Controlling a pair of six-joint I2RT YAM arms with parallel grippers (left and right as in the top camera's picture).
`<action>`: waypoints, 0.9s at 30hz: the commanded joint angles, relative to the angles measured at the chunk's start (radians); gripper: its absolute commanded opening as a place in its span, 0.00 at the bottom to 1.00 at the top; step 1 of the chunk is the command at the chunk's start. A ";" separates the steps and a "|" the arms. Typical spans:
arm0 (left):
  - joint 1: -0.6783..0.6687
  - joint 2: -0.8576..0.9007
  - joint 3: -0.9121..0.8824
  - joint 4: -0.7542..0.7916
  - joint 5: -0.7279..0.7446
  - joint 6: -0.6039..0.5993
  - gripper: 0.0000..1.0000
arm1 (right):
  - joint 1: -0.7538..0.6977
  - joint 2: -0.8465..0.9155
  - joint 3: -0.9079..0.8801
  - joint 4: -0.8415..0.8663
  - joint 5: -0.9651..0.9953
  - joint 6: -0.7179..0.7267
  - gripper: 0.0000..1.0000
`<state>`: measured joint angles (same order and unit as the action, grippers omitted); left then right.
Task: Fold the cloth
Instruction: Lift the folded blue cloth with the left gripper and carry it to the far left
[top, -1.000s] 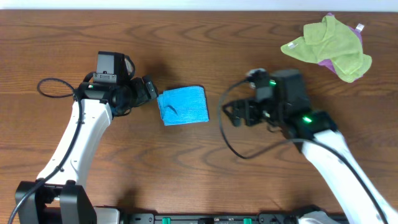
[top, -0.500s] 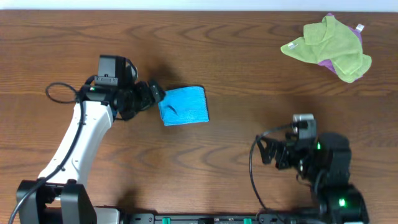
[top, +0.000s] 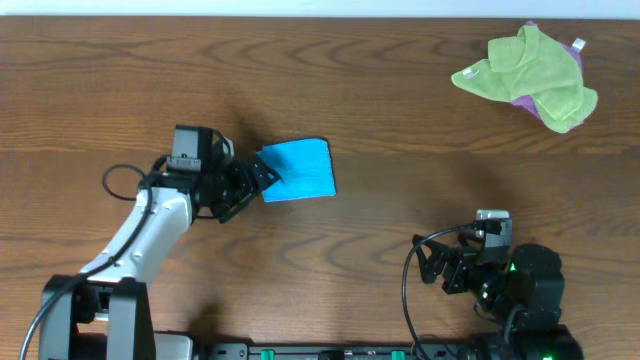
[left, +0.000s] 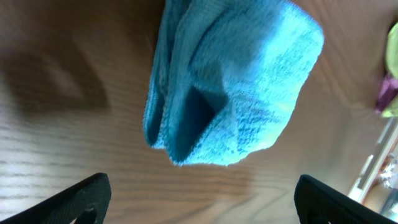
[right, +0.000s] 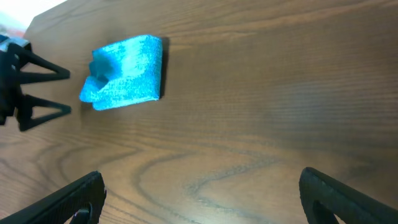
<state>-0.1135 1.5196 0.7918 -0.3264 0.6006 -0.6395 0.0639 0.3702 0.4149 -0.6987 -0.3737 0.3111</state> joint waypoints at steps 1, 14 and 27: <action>-0.019 -0.012 -0.065 0.072 0.021 -0.109 0.95 | -0.006 -0.006 -0.005 -0.001 0.000 0.018 0.99; -0.067 -0.009 -0.232 0.381 -0.074 -0.320 0.95 | -0.006 -0.006 -0.005 -0.001 0.000 0.018 0.99; -0.167 0.003 -0.234 0.435 -0.259 -0.397 0.96 | -0.006 -0.006 -0.005 -0.001 0.000 0.018 0.99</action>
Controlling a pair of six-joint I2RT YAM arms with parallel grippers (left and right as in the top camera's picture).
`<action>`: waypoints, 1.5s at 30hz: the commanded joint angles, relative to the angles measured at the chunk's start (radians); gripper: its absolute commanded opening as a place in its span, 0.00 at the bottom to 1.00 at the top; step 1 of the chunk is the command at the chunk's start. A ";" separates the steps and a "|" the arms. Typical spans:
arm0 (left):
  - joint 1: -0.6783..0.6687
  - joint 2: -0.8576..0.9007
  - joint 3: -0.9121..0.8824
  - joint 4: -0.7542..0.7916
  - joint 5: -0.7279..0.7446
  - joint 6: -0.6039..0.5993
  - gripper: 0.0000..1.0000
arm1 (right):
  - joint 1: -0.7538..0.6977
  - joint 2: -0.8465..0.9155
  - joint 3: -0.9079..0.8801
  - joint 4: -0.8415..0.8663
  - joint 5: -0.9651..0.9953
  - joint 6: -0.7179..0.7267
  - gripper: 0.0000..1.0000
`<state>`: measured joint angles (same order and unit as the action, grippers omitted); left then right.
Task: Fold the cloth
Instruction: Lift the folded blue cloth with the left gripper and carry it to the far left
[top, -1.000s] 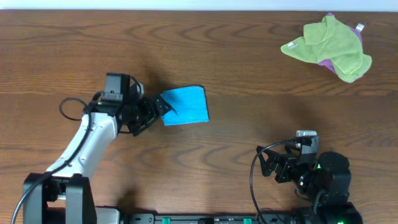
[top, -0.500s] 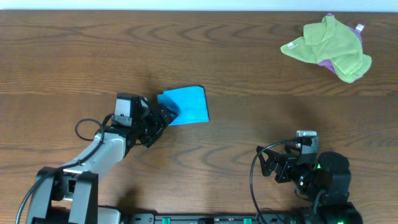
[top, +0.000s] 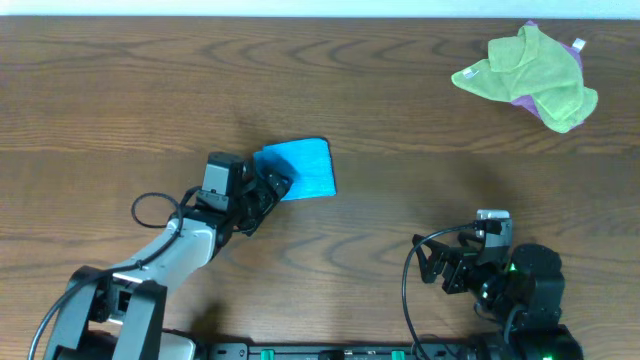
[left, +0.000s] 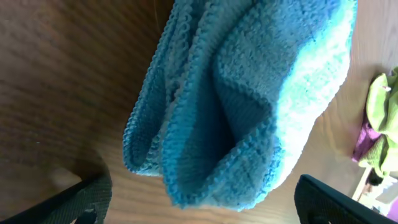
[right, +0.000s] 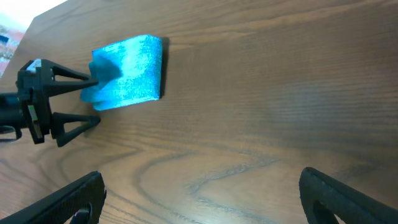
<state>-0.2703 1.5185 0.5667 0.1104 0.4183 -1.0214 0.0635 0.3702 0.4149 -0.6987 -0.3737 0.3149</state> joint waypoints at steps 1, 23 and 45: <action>-0.013 0.011 -0.009 0.011 -0.083 -0.015 0.97 | -0.006 -0.006 -0.005 -0.001 0.000 0.014 0.99; 0.004 0.172 0.030 0.383 0.100 0.011 0.06 | -0.006 -0.006 -0.005 -0.001 0.000 0.014 0.99; 0.302 0.358 0.940 -0.211 0.042 0.155 0.05 | -0.006 -0.006 -0.005 -0.001 0.000 0.014 0.99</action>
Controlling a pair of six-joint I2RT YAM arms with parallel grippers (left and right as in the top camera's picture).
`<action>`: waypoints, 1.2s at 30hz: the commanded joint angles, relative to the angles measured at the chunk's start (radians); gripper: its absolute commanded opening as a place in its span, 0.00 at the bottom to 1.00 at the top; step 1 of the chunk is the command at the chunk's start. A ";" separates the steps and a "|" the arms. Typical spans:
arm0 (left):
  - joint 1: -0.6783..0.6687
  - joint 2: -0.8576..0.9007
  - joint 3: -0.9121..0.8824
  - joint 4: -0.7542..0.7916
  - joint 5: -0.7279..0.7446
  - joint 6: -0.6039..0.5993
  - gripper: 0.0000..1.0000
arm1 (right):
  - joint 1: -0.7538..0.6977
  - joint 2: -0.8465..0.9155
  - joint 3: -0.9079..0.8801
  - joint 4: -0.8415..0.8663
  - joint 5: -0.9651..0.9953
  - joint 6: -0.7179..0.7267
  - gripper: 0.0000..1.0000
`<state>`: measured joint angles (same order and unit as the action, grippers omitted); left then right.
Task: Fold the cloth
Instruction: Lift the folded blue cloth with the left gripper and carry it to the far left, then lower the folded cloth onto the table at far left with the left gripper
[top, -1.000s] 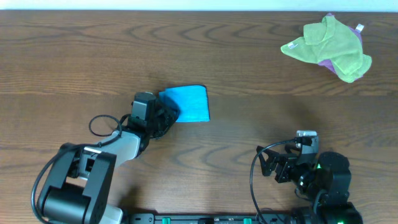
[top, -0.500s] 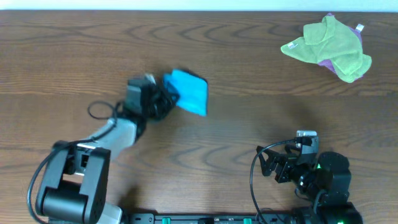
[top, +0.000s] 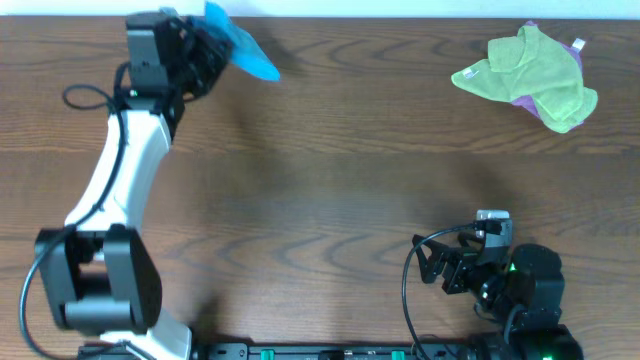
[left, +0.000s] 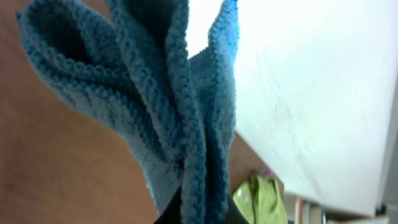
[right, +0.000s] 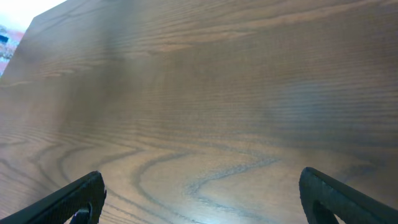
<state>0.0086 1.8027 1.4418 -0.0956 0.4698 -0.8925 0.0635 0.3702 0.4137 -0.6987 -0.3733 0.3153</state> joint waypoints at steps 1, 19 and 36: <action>0.033 0.104 0.104 -0.006 -0.010 0.027 0.05 | -0.006 -0.006 -0.004 -0.001 0.000 0.013 0.99; 0.104 0.284 0.322 -0.074 -0.255 0.068 0.06 | -0.006 -0.006 -0.004 -0.001 0.000 0.014 0.99; 0.104 0.407 0.322 -0.118 -0.317 0.077 0.06 | -0.006 -0.006 -0.004 -0.001 0.000 0.014 0.99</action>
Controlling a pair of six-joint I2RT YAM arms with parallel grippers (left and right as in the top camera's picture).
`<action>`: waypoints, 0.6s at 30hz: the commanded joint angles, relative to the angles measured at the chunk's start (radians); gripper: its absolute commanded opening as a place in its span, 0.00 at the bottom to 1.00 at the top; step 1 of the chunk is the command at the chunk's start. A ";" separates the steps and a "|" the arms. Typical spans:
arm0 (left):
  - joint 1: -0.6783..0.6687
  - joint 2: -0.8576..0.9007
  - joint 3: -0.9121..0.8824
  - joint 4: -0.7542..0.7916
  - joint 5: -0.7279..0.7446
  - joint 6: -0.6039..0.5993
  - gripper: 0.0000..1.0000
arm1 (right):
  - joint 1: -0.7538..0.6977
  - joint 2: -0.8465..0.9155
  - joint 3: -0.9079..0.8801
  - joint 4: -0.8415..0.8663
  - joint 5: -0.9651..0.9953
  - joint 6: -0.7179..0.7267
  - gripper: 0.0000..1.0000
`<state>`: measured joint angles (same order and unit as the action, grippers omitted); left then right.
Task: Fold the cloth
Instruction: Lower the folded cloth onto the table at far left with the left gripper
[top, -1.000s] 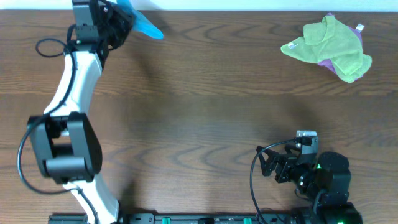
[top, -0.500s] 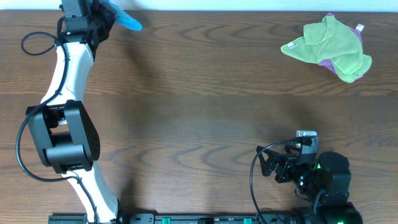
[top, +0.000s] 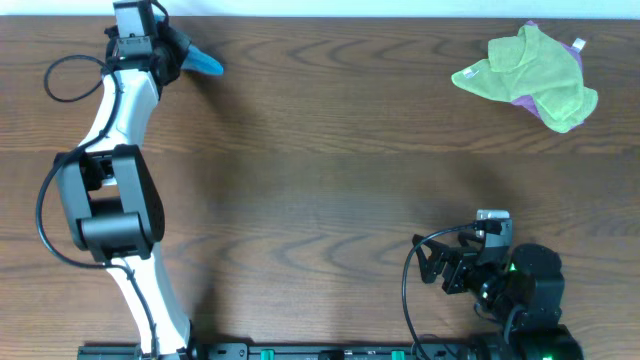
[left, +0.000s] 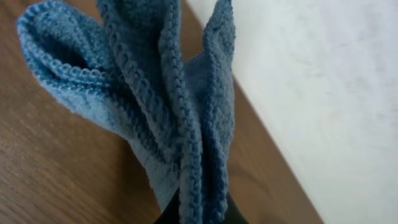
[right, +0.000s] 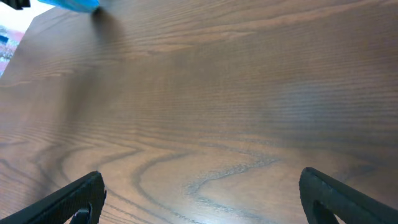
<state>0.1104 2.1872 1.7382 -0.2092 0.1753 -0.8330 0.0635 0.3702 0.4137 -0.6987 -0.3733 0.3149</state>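
The folded blue cloth (top: 200, 60) hangs pinched in my left gripper (top: 178, 56) at the table's far left corner. In the left wrist view the blue cloth (left: 161, 112) fills the frame, its stacked edges running down into the shut jaws of the left gripper (left: 198, 214). A bit of the blue cloth (right: 71, 4) shows at the top left of the right wrist view. My right gripper (top: 440, 268) rests low at the front right, open, with nothing between the fingers (right: 81, 199).
A crumpled green cloth (top: 530, 65) over a purple one lies at the far right. The table's back edge and a white wall (left: 323, 74) run just behind the left gripper.
My left gripper, still holding the blue cloth, has shifted further left along the back edge, toward the corner. The right arm has not moved.
The blue cloth lay folded mid-table with my left gripper open beside it. Then the open gripper was up against its edge. Later the gripper was shut on the cloth at the table's back edge, and now nearer the far left corner.
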 joint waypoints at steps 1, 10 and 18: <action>0.002 0.030 0.025 -0.010 -0.022 0.018 0.06 | -0.006 -0.006 -0.004 -0.001 0.000 0.014 0.99; 0.002 0.050 0.024 -0.157 -0.071 0.066 0.06 | -0.006 -0.006 -0.004 -0.001 0.000 0.014 0.99; 0.002 0.050 0.024 -0.275 -0.079 0.143 0.06 | -0.006 -0.006 -0.004 -0.001 0.000 0.014 0.99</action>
<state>0.1104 2.2200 1.7390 -0.4610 0.1184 -0.7410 0.0635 0.3702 0.4137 -0.6991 -0.3733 0.3149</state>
